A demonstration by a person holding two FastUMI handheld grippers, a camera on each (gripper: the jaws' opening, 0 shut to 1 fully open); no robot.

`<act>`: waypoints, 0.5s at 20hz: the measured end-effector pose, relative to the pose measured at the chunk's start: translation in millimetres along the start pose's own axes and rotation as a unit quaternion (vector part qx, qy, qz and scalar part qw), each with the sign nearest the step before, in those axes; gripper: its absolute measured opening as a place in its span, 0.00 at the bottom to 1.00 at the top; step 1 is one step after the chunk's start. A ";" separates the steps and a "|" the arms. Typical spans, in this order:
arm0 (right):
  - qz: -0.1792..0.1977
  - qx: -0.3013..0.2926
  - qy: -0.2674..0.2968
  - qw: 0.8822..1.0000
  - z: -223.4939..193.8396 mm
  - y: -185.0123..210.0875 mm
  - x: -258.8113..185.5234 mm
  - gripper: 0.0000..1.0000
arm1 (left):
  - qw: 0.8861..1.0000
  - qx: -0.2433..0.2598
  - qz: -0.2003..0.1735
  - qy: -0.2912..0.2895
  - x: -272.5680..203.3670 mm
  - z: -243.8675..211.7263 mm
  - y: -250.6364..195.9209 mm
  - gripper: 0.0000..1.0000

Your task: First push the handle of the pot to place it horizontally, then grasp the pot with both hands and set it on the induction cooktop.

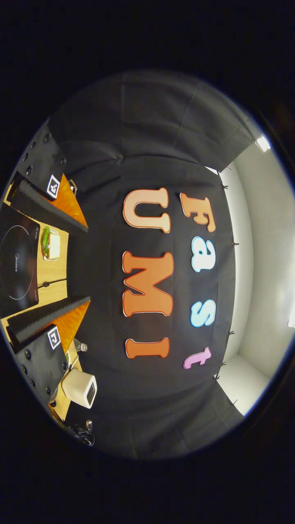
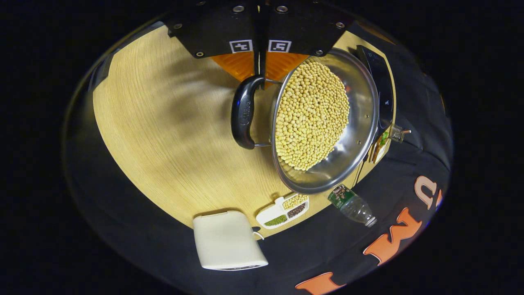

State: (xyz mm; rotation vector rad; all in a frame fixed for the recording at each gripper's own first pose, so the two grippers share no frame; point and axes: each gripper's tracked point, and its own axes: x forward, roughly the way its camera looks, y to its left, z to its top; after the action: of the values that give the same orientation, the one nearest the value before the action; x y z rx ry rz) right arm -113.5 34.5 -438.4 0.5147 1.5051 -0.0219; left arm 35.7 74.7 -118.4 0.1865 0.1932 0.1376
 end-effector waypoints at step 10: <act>-0.060 -0.027 -0.031 0.997 56.1 -11.3 18.9 0.00 | 1.000 0.026 0.017 -0.003 -8.5 0.6 5.5 0.97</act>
State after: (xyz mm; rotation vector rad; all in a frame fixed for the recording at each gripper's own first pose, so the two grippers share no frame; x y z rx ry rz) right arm -62.7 11.2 -460.9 0.3766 1.4700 -0.0910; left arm 26.9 78.6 -115.3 0.2410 0.1879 0.1651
